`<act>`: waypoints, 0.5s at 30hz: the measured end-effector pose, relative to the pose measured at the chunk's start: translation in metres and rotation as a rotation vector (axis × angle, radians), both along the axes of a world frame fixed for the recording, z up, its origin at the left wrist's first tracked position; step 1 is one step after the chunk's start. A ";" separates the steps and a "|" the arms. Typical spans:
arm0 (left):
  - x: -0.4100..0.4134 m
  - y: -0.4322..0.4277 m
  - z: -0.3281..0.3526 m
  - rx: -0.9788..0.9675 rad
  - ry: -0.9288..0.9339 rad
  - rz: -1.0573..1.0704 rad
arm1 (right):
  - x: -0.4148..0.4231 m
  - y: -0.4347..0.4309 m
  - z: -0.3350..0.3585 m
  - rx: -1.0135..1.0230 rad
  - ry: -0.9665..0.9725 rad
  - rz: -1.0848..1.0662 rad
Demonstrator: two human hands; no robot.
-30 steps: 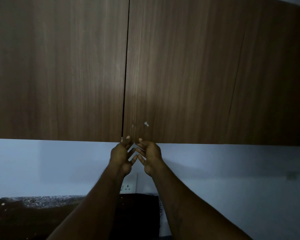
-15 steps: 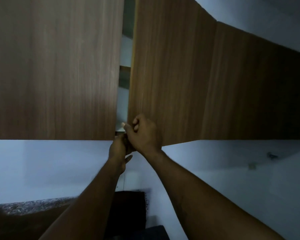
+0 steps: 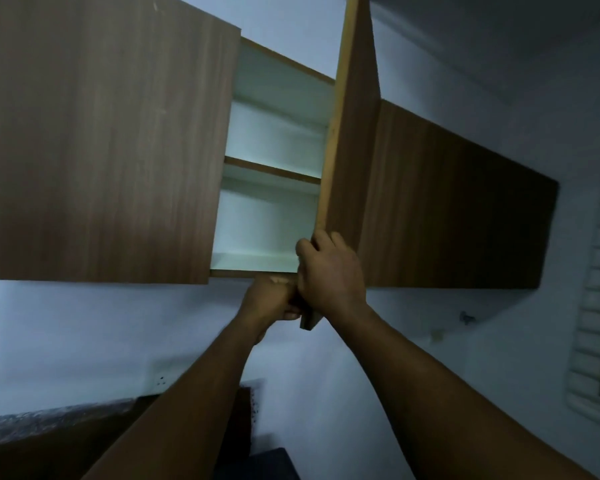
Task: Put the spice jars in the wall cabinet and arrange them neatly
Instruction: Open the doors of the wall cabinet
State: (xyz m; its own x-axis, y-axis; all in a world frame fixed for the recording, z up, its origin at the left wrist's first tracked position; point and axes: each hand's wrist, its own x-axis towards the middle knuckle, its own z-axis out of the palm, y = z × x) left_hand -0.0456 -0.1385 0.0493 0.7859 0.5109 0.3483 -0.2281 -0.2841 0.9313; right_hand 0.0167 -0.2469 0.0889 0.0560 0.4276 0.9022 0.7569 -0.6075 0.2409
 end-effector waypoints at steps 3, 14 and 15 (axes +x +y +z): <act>0.009 -0.025 -0.001 0.031 -0.050 -0.068 | 0.004 -0.029 0.001 0.016 -0.016 -0.028; 0.077 -0.096 0.001 0.377 -0.128 -0.142 | 0.049 -0.133 -0.001 0.021 -0.039 -0.285; 0.084 -0.103 -0.001 0.412 -0.137 -0.137 | 0.053 -0.141 -0.002 0.012 -0.038 -0.326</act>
State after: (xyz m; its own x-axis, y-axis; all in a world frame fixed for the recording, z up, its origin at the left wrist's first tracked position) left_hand 0.0388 -0.2410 0.0488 0.7687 0.2026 0.6066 -0.4028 -0.5833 0.7053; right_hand 0.0694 -0.3882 0.0871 0.1541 0.3824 0.9110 0.5124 -0.8193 0.2572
